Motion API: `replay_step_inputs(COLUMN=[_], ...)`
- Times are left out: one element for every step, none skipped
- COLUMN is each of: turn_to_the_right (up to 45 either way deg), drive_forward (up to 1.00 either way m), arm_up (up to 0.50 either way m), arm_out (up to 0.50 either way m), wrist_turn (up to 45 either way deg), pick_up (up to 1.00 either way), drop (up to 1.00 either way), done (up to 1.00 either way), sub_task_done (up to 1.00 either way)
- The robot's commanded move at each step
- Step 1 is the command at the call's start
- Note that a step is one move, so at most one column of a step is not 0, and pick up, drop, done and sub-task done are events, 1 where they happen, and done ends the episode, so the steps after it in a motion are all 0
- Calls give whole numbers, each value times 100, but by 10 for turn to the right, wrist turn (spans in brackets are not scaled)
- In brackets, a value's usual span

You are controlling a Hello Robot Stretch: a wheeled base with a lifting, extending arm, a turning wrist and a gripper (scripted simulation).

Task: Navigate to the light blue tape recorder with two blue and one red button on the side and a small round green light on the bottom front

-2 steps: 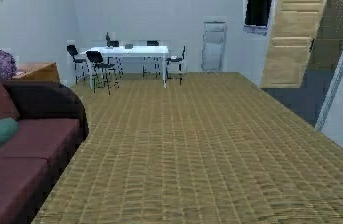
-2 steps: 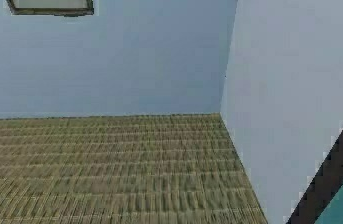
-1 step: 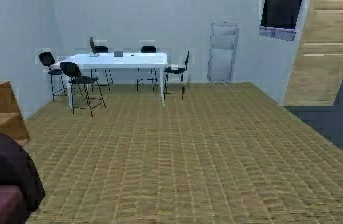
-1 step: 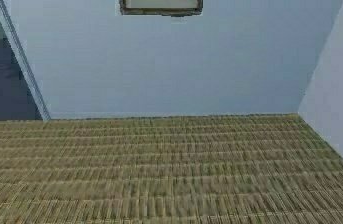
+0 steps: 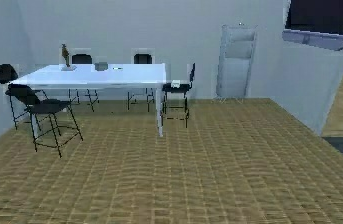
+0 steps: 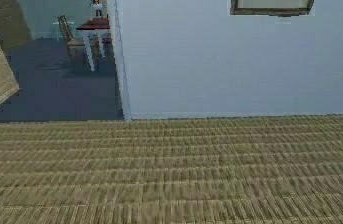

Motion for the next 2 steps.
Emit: replay_step_inputs(turn_to_the_right=[0, -30], drive_forward=[100, 0], arm_up=[0, 0], arm_out=[0, 0], wrist_turn=[0, 0], pick_up=[0, 0], drop=[0, 0], done=[0, 0], sub_task_done=[0, 0])
